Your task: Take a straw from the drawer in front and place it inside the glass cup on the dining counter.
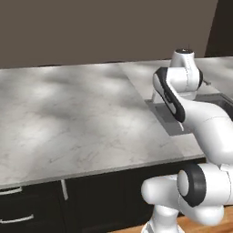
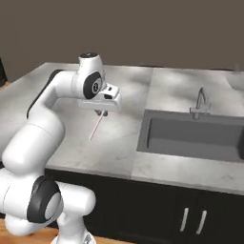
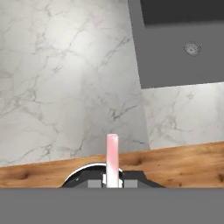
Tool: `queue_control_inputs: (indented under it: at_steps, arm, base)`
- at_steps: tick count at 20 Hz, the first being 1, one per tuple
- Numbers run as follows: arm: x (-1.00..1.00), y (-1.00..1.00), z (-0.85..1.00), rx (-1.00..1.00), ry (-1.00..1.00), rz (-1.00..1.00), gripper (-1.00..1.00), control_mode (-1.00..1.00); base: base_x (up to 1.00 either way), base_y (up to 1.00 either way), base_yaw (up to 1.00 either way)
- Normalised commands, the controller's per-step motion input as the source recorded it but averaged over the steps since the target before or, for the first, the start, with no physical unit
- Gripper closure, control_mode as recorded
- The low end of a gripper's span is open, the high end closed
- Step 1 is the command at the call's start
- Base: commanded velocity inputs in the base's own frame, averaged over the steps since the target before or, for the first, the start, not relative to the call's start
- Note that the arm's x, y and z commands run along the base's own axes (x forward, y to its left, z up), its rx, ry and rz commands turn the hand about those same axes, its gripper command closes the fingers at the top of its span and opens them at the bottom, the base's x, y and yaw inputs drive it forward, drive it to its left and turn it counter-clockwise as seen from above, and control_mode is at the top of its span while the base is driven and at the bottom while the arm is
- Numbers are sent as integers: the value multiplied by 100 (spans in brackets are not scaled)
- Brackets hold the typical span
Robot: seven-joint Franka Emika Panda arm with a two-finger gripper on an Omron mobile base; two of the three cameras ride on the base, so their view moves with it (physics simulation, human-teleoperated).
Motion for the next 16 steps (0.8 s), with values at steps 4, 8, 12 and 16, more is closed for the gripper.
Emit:
queue_control_inputs:
  at_steps: [4, 8, 12, 16]
  arm:
    - [0, 0, 0, 0, 0, 0, 100, 100]
    - [0, 0, 0, 0, 0, 0, 100, 100]
    - [0, 0, 0, 0, 0, 0, 100, 100]
    - [0, 0, 0, 0, 0, 0, 100, 100]
  base:
    - [41, 74, 20]
    - [38, 74, 35]
    - [27, 62, 56]
    - [25, 61, 59]
